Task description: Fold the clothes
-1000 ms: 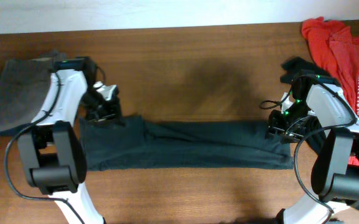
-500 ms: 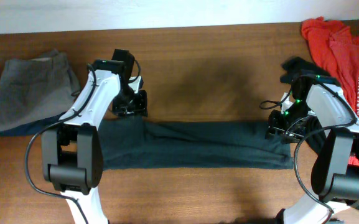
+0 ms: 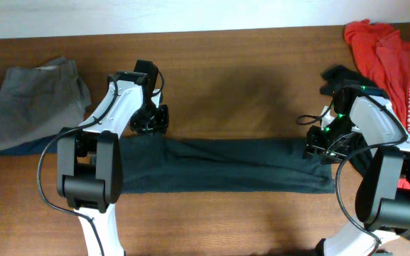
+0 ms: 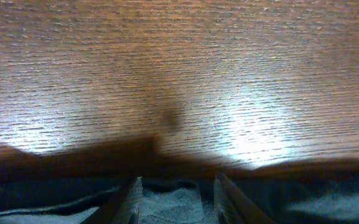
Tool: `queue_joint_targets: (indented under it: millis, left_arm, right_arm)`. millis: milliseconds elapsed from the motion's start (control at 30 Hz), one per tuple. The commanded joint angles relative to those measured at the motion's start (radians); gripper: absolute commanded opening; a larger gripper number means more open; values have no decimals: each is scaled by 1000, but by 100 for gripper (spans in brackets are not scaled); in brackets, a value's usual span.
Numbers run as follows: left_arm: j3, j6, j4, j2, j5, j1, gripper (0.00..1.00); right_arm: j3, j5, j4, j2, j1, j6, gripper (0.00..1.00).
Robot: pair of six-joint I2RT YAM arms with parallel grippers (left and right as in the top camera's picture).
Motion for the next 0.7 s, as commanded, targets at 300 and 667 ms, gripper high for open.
queue_joint_targets:
  millis: [300, 667]
  left_arm:
    - [7, -10, -27, 28, -11, -5, 37]
    - [22, -9, -55, 22, -11, -4, 0]
  right_arm:
    - [8, -9, -1, -18, 5, 0, 54]
    - [8, -9, -1, -18, 5, 0, 54]
